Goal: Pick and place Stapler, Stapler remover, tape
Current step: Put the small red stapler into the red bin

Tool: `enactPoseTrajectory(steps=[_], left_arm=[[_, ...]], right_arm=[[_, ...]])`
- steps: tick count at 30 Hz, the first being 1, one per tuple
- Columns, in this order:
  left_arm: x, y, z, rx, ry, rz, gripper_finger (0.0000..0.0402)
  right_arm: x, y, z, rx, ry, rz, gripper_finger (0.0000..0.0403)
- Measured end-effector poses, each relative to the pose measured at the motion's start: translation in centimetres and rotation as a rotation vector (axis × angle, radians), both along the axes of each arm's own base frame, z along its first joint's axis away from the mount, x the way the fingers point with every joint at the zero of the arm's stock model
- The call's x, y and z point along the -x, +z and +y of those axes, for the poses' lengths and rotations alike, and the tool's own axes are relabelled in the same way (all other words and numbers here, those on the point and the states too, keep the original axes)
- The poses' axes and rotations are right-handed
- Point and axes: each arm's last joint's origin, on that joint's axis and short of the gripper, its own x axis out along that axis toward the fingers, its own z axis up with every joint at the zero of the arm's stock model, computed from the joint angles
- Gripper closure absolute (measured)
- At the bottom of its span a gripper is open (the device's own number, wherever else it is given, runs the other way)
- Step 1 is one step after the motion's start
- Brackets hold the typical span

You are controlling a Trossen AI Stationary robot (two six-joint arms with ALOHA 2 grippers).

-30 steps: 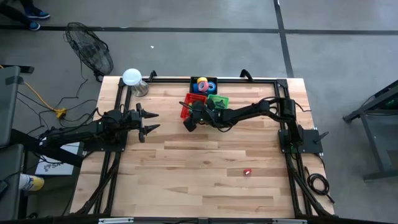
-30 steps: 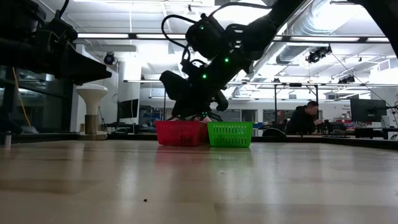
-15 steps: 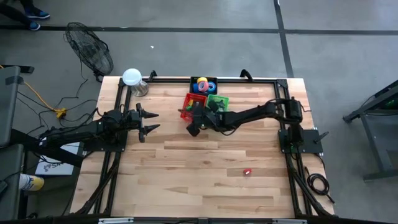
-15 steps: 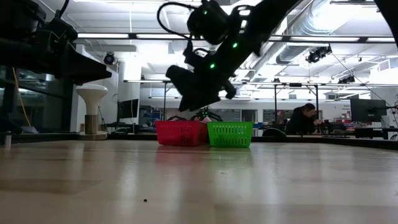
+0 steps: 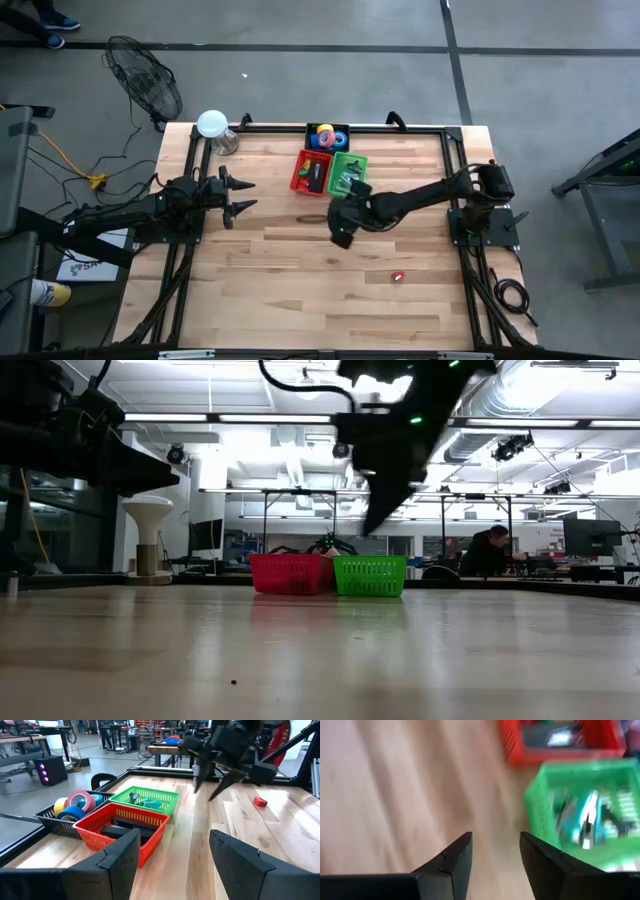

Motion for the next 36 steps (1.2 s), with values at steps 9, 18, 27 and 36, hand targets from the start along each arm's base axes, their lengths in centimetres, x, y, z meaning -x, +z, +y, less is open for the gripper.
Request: enactPoseTrajectory(steps=[9,18,27,36], left_arm=[[0.0,0.0,0.0,0.000,0.000,0.000,0.0167],[0.0,0.0,0.0,0.000,0.000,0.000,0.0167],[0.0,0.0,0.0,0.000,0.000,0.000,0.0167],[0.0,0.0,0.0,0.000,0.000,0.000,0.0167]], right_arm=[[5.1,1.1,5.6,-0.014,0.207,0.322,0.0249],[9.0,1.1,10.2,-0.151,0.309,0.535,0.0249],[11.0,0.3,13.6,-0.157,0.377,0.618,0.0249],[12.7,-1.4,15.1,-0.126,0.404,0.659,0.0220]])
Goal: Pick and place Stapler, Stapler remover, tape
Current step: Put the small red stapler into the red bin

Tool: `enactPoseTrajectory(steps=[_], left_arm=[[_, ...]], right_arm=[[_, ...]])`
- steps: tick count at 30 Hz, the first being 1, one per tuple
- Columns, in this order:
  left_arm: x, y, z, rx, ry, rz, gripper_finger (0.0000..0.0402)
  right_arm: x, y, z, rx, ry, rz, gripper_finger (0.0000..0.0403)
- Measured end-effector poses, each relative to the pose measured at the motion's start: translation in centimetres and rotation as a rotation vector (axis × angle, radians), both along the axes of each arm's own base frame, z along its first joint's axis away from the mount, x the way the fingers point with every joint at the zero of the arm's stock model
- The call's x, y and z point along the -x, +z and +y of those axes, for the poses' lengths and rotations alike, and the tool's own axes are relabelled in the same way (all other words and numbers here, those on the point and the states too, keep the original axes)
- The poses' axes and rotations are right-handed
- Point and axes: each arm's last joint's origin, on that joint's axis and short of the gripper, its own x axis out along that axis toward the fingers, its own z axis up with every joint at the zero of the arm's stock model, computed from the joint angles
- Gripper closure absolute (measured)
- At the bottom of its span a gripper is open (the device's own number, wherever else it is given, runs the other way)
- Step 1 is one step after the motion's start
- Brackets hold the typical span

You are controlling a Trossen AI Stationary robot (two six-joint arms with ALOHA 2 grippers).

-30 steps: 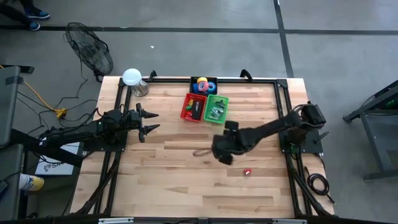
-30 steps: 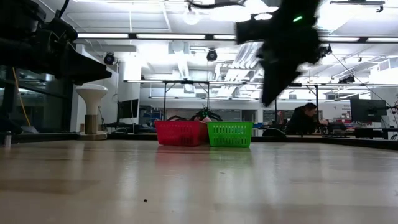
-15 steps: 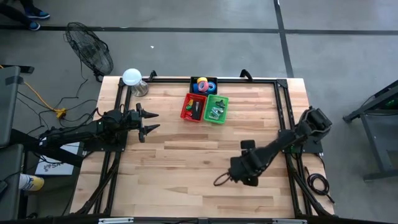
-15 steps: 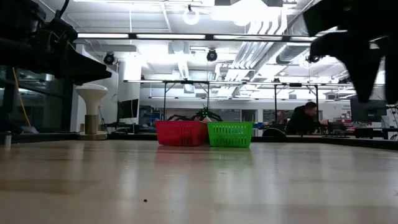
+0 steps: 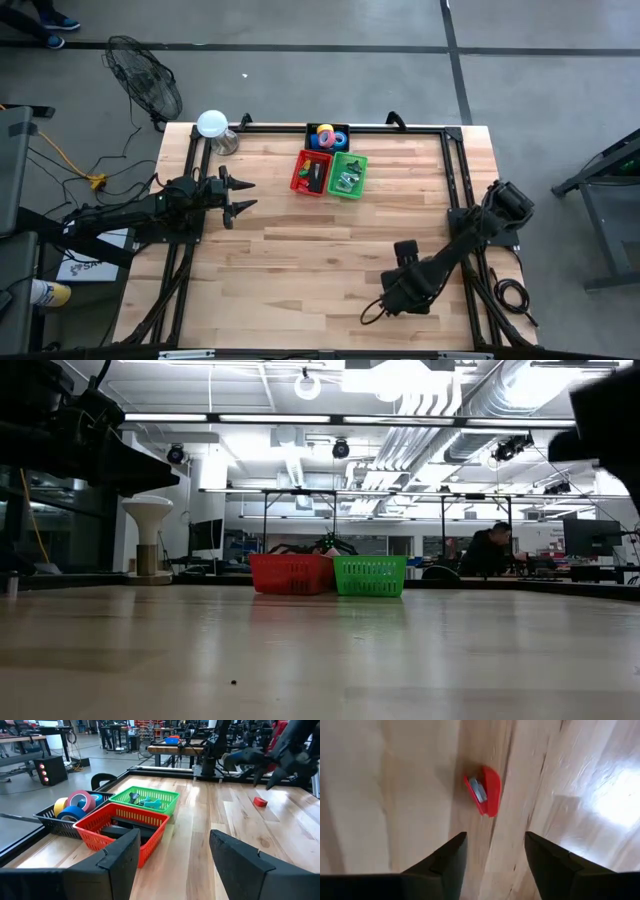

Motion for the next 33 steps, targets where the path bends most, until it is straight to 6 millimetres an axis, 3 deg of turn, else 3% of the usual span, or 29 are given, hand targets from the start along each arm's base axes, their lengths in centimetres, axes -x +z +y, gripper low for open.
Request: enactPoseTrajectory(steps=[10,24,33], left_arm=[[0.0,0.0,0.0,0.000,0.000,0.000,0.0167],[0.0,0.0,0.0,0.000,0.000,0.000,0.0167],[0.0,0.0,0.0,0.000,0.000,0.000,0.0167]], right_arm=[[0.8,-3.7,-0.5,-0.067,0.026,-0.041,0.0143],[-0.1,-4.4,-1.4,-0.125,0.227,-0.044,0.0139],[-1.6,-4.5,-3.0,-0.221,0.189,-0.038,0.0152]])
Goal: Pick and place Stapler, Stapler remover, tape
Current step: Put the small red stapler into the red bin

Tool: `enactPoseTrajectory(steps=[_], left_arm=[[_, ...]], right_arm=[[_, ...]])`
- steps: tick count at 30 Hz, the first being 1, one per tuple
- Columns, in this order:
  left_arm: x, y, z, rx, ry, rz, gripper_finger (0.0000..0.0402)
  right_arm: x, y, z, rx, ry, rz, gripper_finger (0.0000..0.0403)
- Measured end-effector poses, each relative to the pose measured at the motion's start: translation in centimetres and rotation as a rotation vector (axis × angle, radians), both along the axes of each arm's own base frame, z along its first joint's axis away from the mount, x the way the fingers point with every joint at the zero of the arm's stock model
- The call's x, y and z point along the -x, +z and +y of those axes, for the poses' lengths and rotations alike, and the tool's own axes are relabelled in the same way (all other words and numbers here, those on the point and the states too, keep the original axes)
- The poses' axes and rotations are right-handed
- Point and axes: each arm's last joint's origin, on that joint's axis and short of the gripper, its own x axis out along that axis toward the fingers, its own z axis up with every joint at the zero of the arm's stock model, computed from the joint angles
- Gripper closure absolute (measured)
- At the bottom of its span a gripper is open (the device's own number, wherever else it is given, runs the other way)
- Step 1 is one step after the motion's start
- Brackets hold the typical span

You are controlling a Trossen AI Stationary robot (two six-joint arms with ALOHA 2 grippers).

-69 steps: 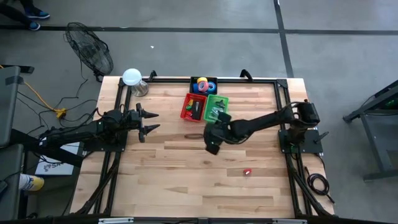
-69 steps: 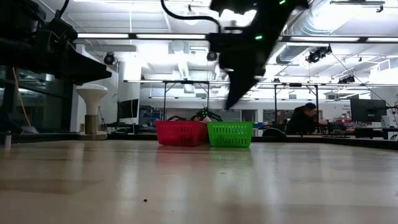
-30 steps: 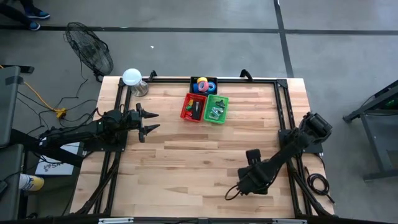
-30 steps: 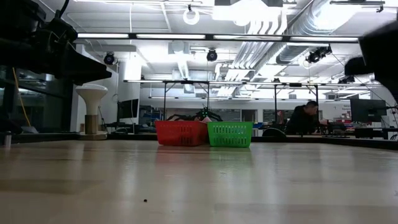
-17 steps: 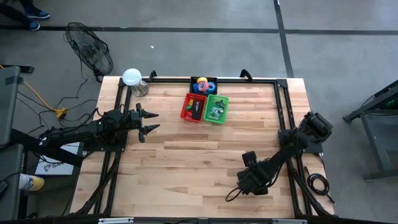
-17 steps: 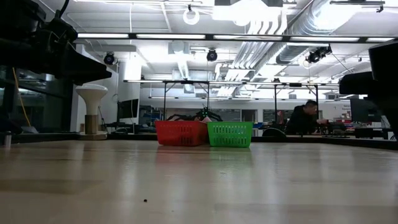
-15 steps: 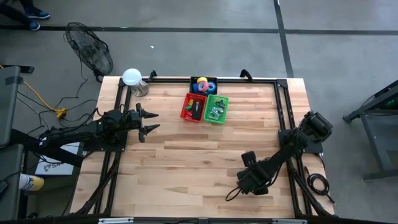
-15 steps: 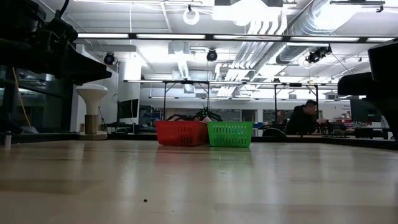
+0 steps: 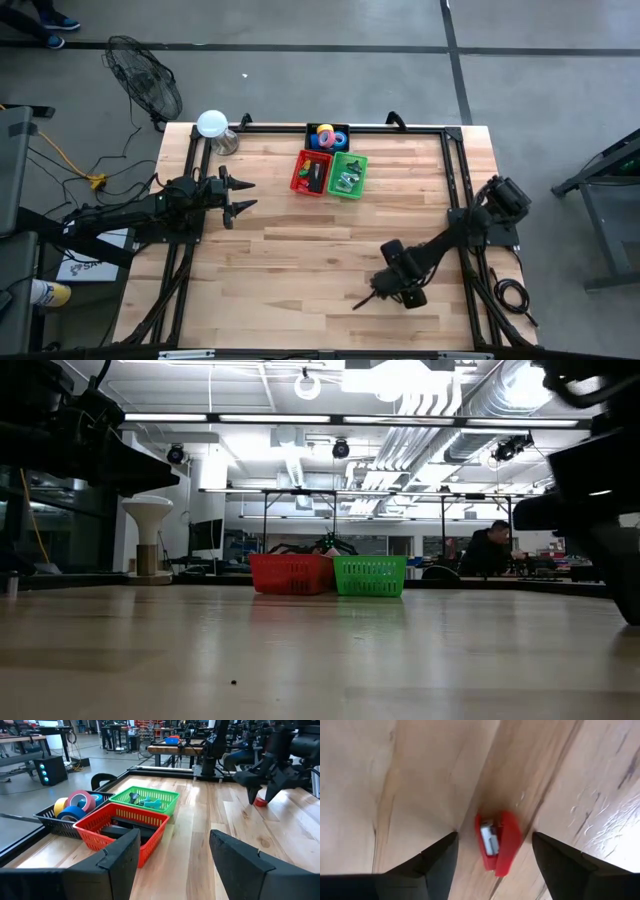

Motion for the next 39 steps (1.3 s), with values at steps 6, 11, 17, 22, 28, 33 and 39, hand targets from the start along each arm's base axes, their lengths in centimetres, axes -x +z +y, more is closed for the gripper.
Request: enactPoseTrajectory(steps=[6,11,17,22,28,33,39], left_arm=[[0.0,0.0,0.0,0.000,0.000,0.000,0.0167],[0.0,0.0,0.0,0.000,0.000,0.000,0.0167],[0.0,0.0,0.0,0.000,0.000,0.000,0.0167],[0.0,0.0,0.0,0.000,0.000,0.000,0.0167],[0.0,0.0,0.0,0.000,0.000,0.000,0.0167],[0.0,0.0,0.0,0.000,0.000,0.000,0.0167],[0.0,0.0,0.0,0.000,0.000,0.000,0.0167]], right_arm=[[-0.6,0.0,-0.6,-0.039,-0.032,0.001,0.0187],[-0.5,0.0,-0.6,-0.031,-0.012,0.010,0.0223],[-0.3,0.0,-0.5,-0.027,-0.003,0.014,0.0265],[-0.3,0.0,-0.5,-0.023,-0.004,0.011,0.0296],[-0.9,0.0,-1.0,-0.035,-0.107,-0.003,0.0346],[-2.4,0.6,-1.4,-0.029,-0.127,-0.102,0.0351],[-5.2,1.8,-2.7,0.038,-0.132,-0.319,0.0339]])
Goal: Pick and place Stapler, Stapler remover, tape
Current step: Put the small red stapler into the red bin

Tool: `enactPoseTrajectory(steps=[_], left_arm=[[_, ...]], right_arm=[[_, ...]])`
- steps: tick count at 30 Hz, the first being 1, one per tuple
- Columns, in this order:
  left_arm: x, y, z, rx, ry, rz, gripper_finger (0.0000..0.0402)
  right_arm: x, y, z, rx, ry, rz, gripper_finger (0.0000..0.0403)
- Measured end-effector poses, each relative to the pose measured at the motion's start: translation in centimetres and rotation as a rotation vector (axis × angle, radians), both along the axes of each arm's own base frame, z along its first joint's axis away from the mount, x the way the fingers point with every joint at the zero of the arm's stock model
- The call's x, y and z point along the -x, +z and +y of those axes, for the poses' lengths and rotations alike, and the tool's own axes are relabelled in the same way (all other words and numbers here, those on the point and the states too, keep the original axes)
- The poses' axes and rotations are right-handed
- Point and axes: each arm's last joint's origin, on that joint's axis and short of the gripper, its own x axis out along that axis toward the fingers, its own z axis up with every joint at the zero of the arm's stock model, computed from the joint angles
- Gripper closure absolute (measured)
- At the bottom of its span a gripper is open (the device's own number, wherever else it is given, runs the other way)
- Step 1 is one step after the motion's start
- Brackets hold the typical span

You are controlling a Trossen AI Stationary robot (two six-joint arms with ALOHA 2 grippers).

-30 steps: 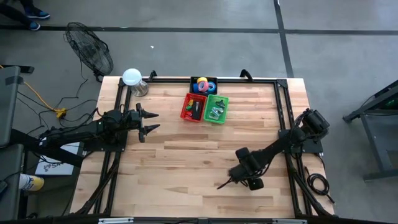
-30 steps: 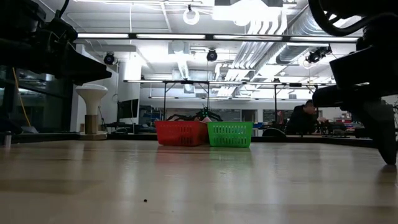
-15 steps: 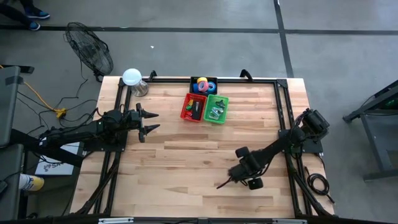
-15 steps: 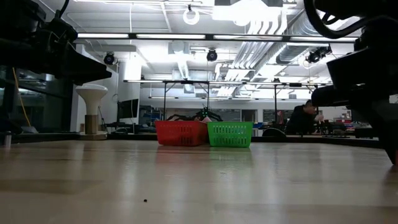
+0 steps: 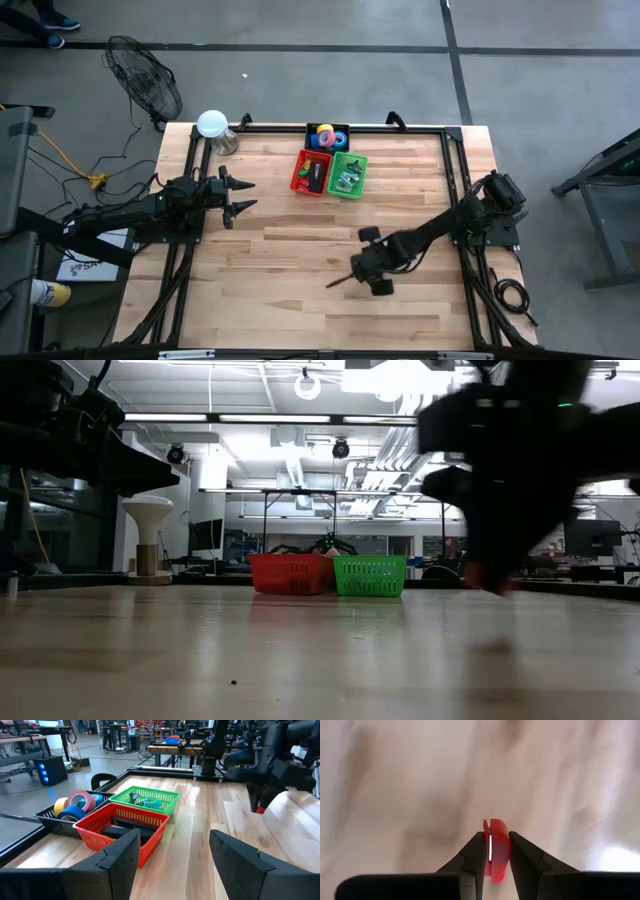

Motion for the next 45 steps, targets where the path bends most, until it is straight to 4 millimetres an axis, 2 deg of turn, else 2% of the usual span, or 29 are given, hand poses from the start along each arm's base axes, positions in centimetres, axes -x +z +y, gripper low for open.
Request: enactPoseTrajectory(steps=[7,12,18,26,34,45], left_arm=[[0.0,0.0,0.0,0.000,0.000,0.000,0.0167],[0.0,0.0,0.0,0.000,0.000,0.000,0.0167],[0.0,0.0,0.0,0.000,0.000,0.000,0.0167],[0.0,0.0,0.0,0.000,0.000,0.000,0.0167],[0.0,0.0,0.0,0.000,0.000,0.000,0.0167],[0.0,0.0,0.0,0.000,0.000,0.000,0.0167]], right_arm=[[-3.2,1.2,-3.3,0.202,-0.042,-0.248,0.0349],[-5.0,2.0,-6.0,0.319,-0.127,-0.387,0.0340],[-6.6,3.0,-9.3,0.355,-0.230,-0.521,0.0342],[-7.6,3.7,-12.6,0.328,-0.299,-0.611,0.0338],[-9.6,1.5,-15.3,0.293,-0.287,-0.695,0.0339],[-11.6,0.4,-19.3,0.255,-0.314,-0.680,0.0332]])
